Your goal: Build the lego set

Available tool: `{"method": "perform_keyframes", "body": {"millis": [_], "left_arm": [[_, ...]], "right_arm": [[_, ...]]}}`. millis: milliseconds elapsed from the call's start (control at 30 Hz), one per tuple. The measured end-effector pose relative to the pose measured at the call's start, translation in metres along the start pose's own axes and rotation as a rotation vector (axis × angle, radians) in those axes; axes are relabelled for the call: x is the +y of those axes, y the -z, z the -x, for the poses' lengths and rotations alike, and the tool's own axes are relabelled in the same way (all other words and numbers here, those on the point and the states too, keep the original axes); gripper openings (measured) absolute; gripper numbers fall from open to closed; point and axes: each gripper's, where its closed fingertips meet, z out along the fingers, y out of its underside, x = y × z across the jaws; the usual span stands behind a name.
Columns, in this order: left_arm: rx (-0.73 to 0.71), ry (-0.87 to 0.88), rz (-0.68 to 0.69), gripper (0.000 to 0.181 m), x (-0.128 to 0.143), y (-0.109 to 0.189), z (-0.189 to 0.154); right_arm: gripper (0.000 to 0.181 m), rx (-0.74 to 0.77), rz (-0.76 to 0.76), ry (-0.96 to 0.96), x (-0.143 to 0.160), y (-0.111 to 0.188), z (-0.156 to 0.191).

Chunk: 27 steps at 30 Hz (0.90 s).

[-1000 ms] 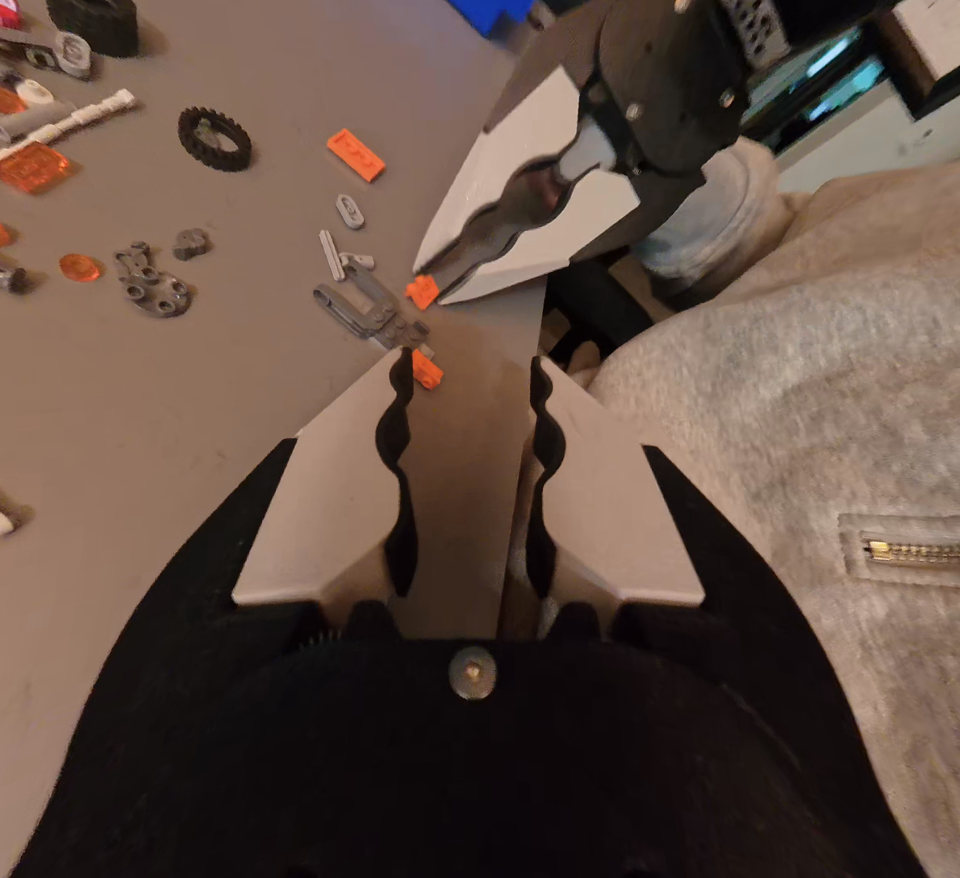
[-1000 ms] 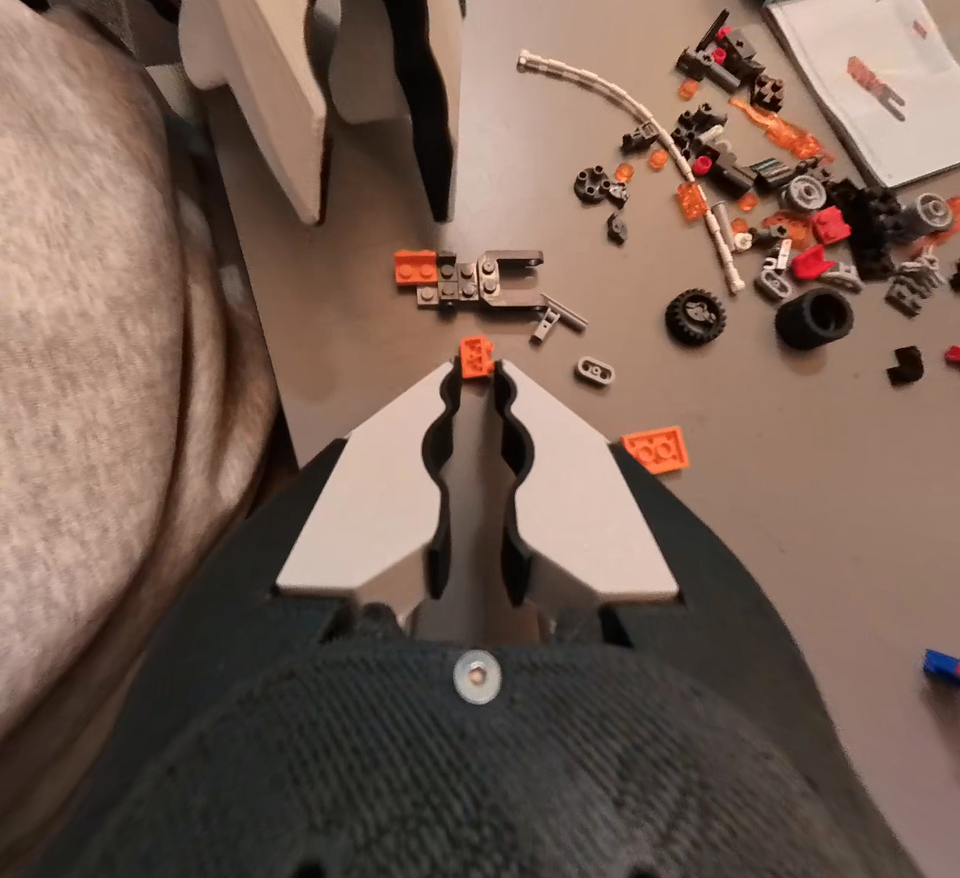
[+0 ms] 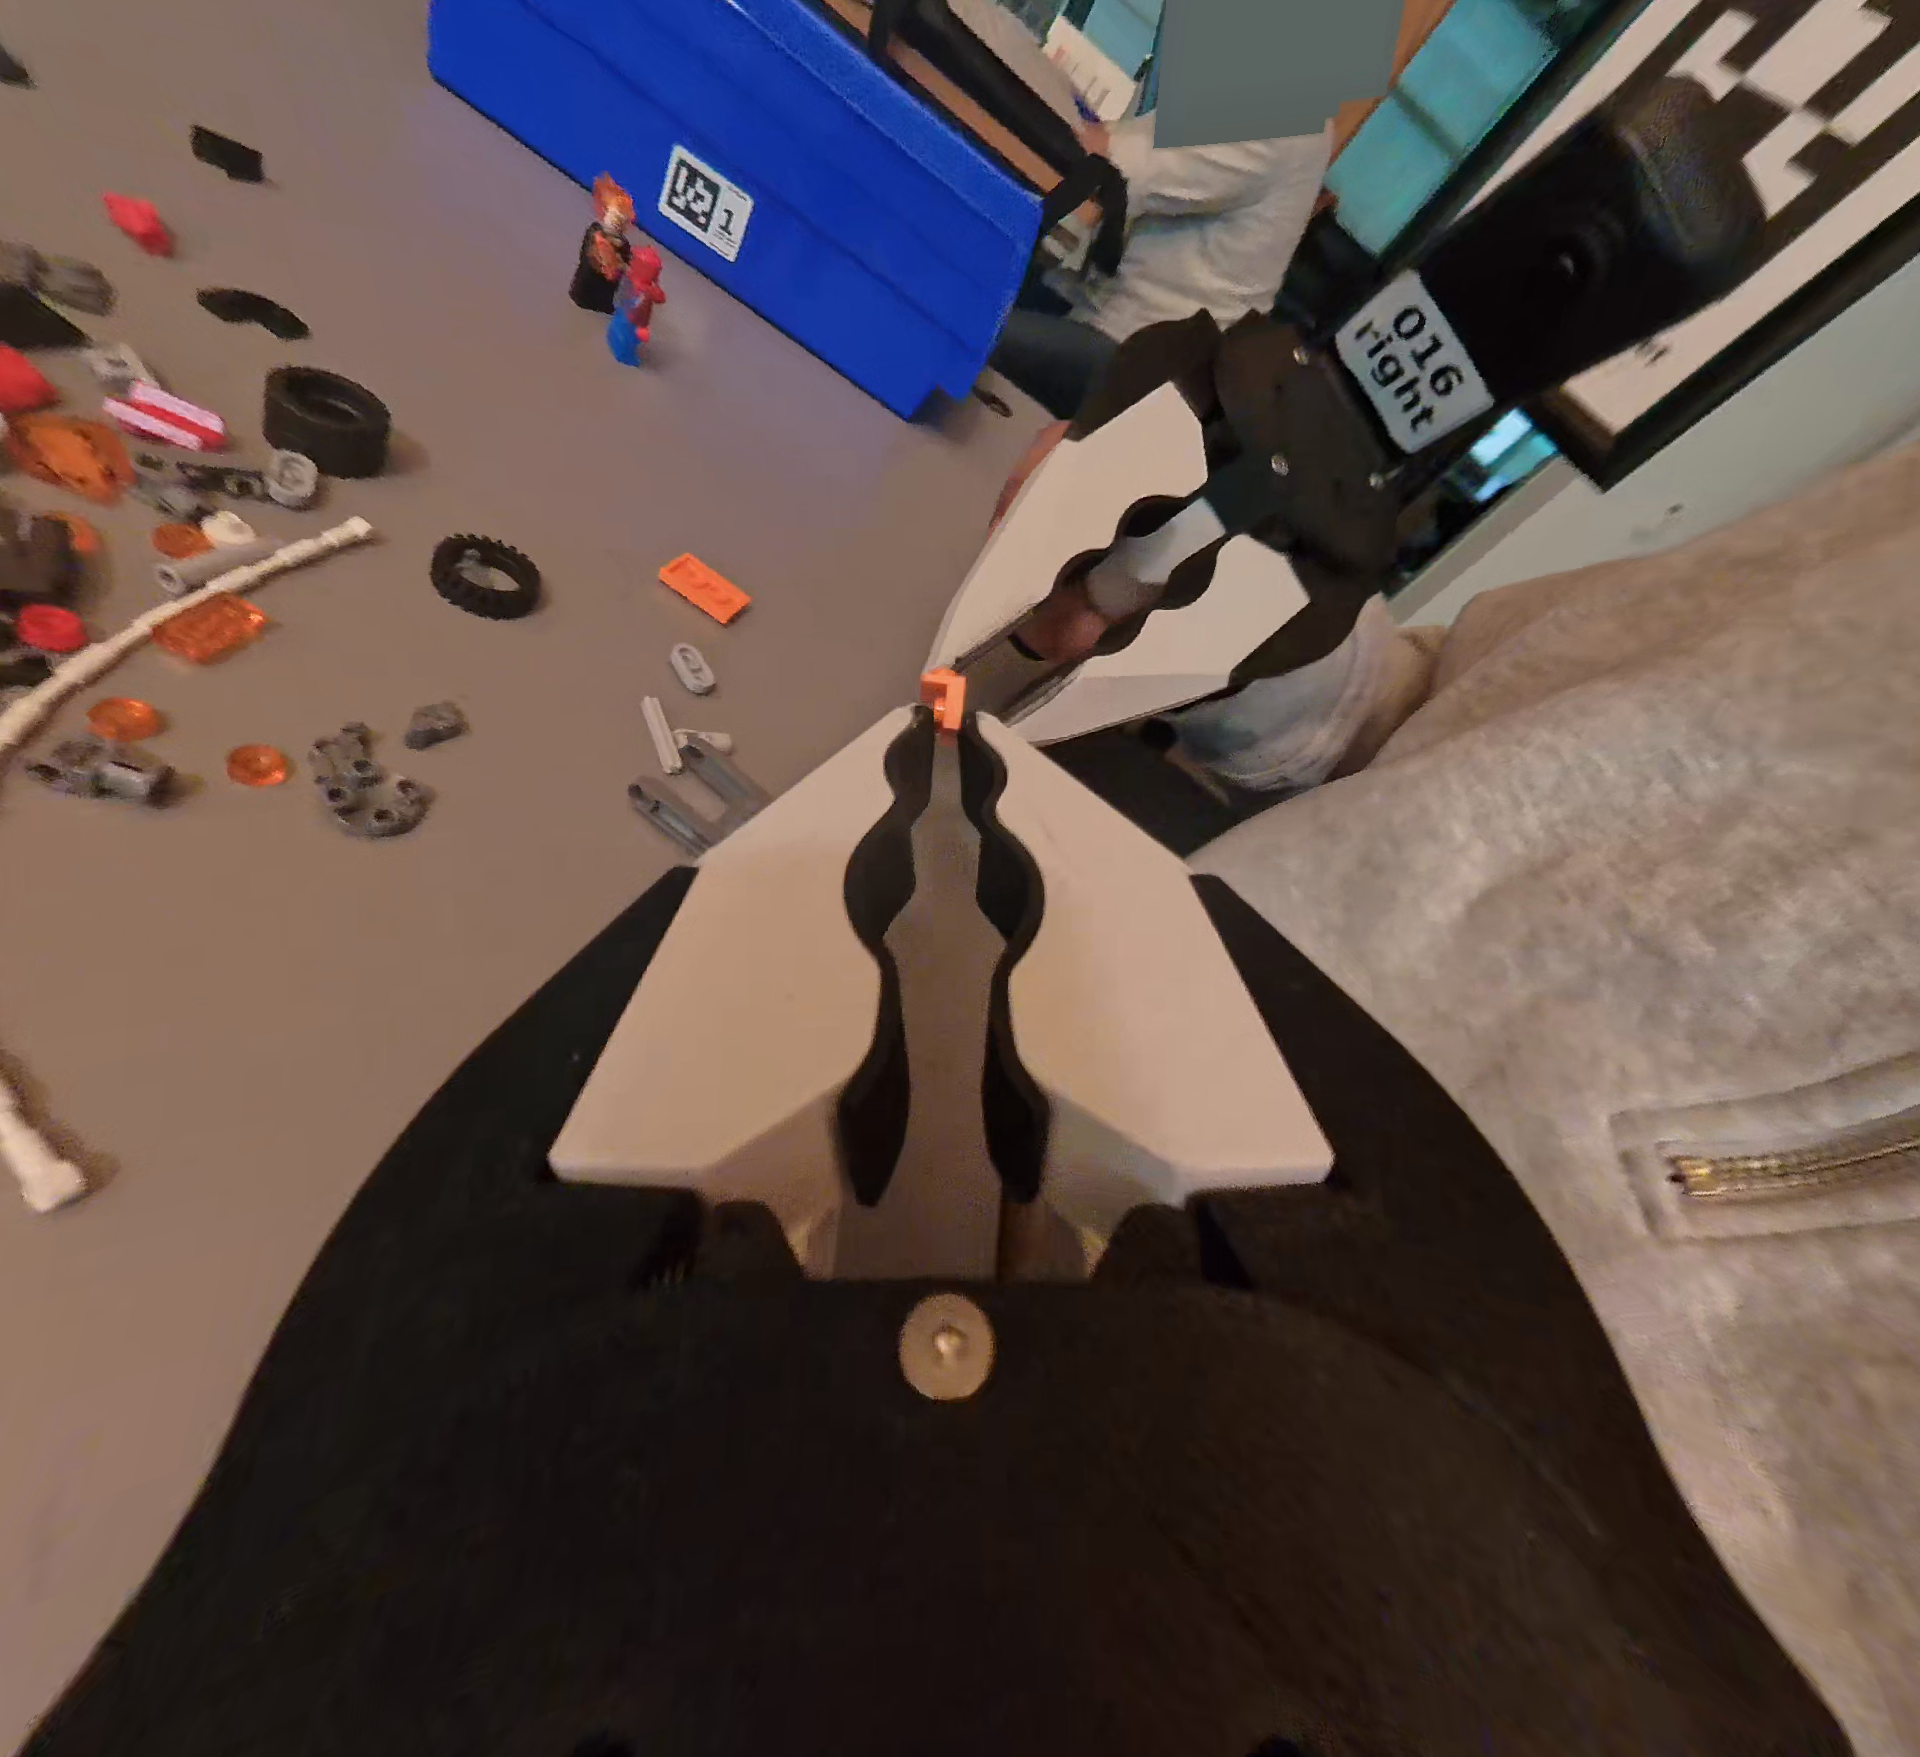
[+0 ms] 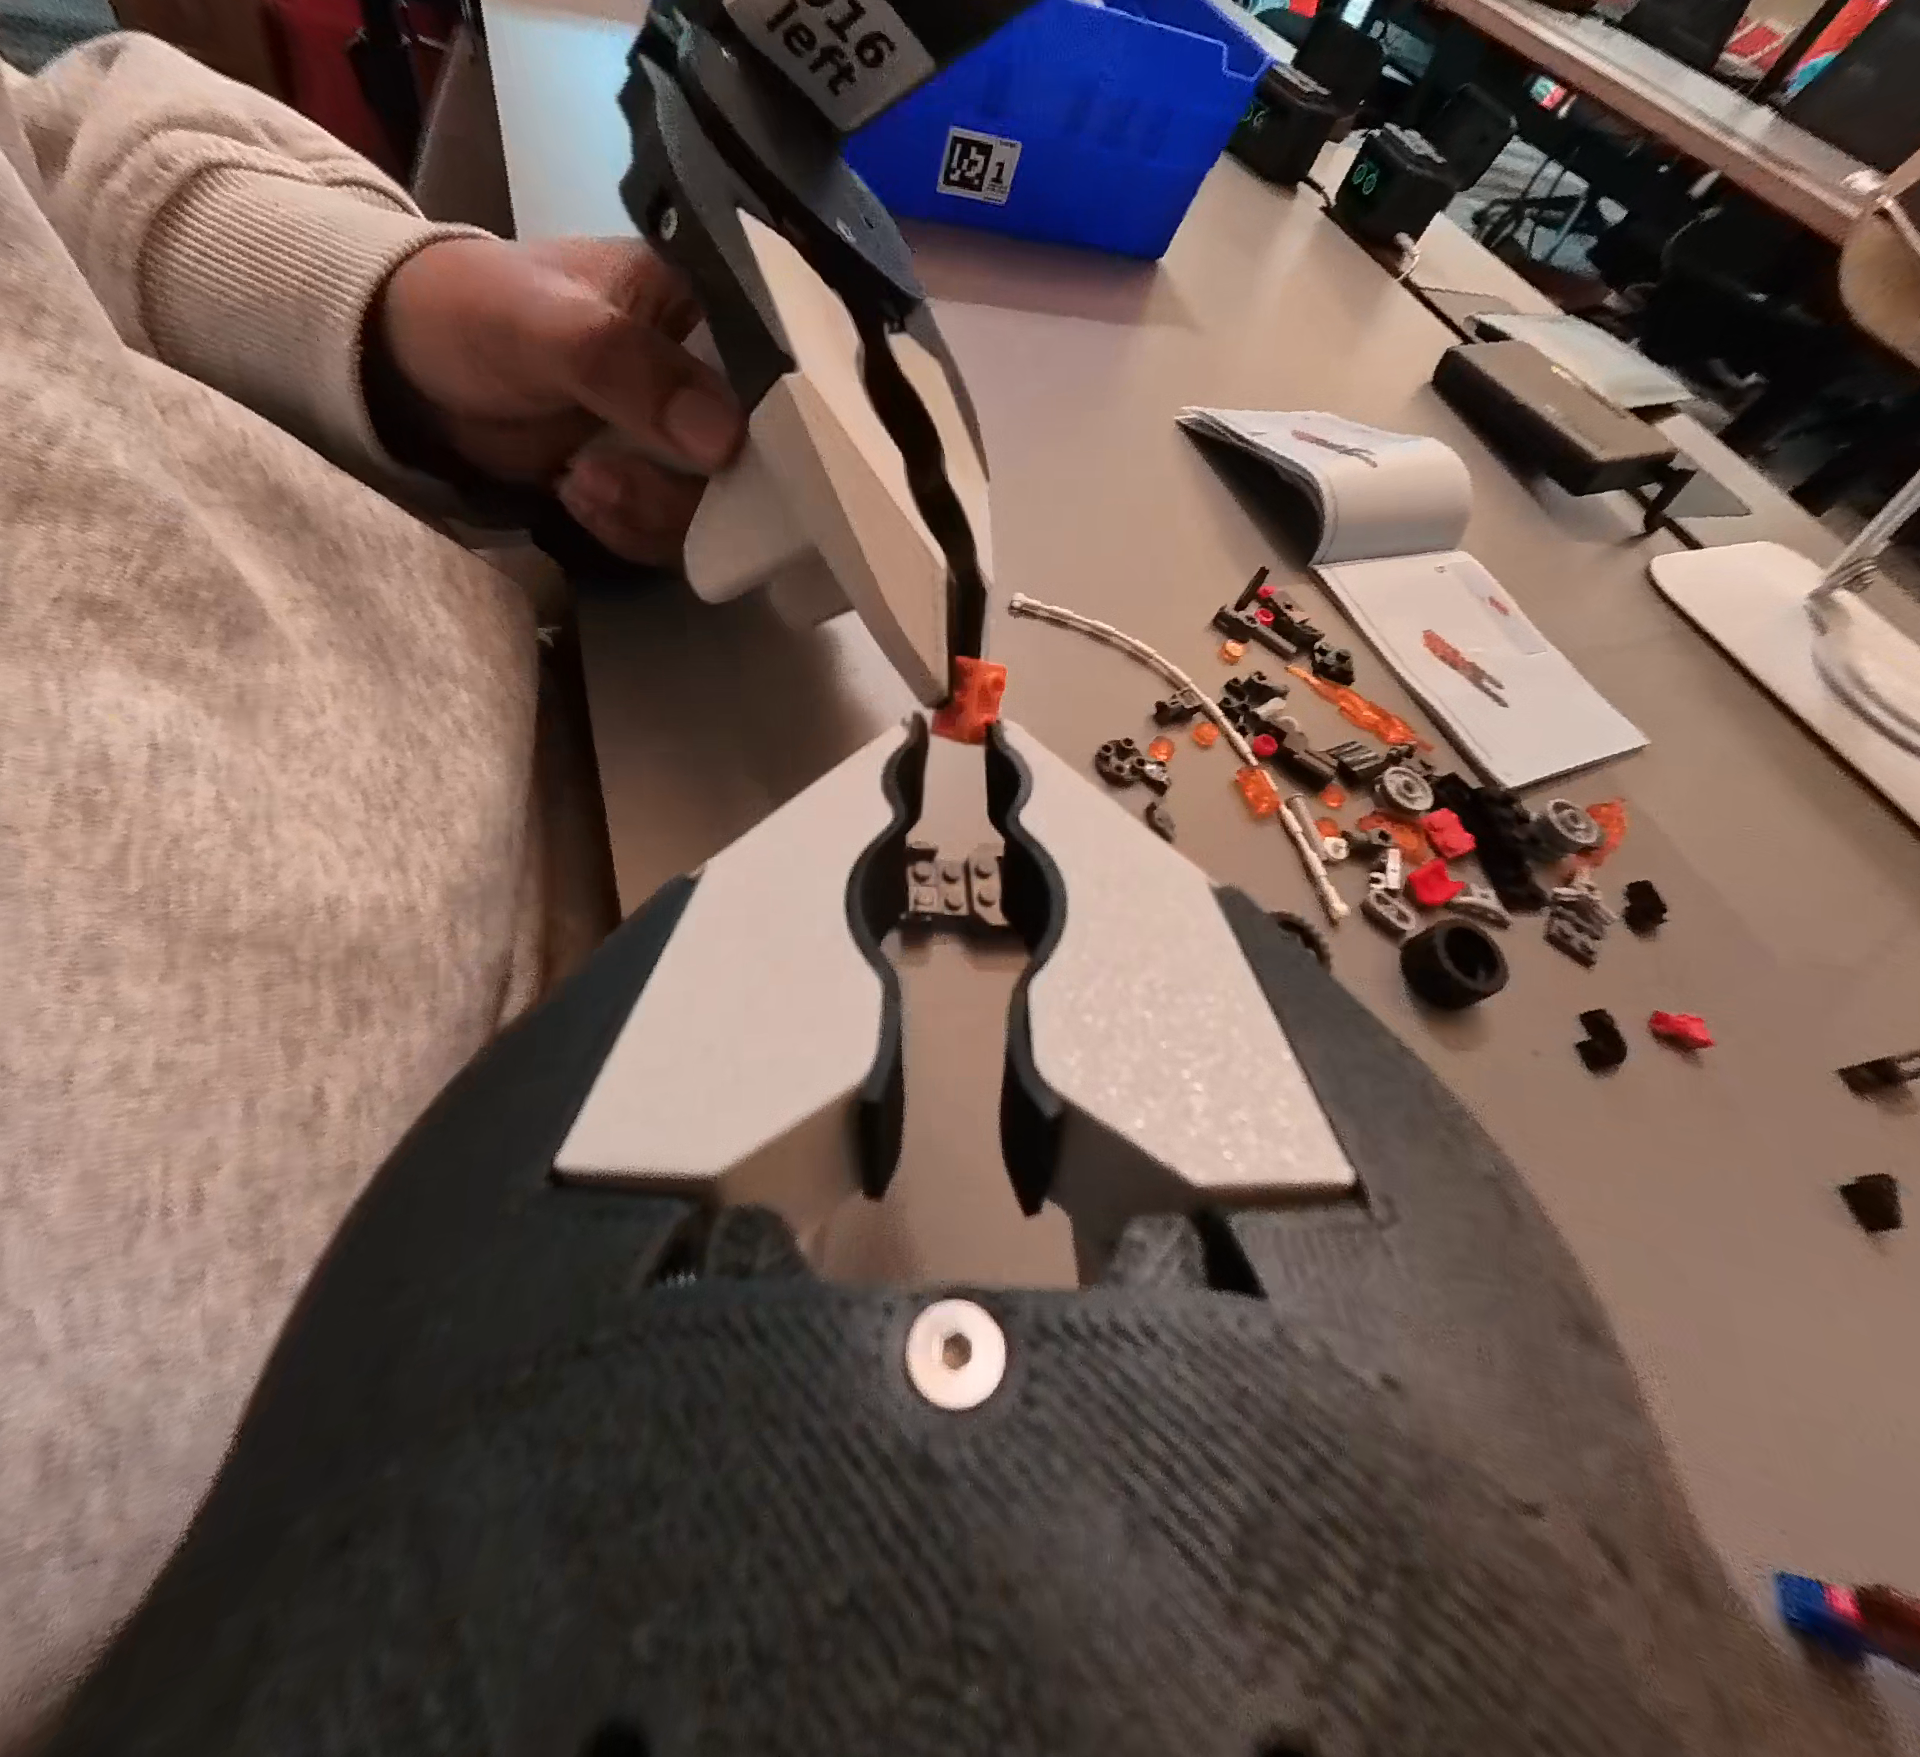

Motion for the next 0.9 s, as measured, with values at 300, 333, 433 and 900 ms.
{"method": "perform_keyframes", "body": {"millis": [300,333,433,900], "left_arm": [[-0.190,-0.249,0.010,0.002,-0.006,0.008,0.012],[-0.239,-0.303,0.023,0.002,-0.006,0.009,0.015],[-0.439,-0.545,0.109,0.002,-0.003,0.013,0.029],[-0.800,-1.123,0.321,0.003,0.006,0.005,0.043]], "right_arm": [[0.016,-0.114,-0.025,-0.380,0.005,-0.003,-0.006],[0.014,-0.130,-0.029,-0.458,0.005,-0.002,-0.008],[0.014,-0.180,-0.052,-0.683,0.004,-0.001,-0.014],[0.016,-0.106,-0.035,-0.769,0.008,-0.024,-0.018]]}}
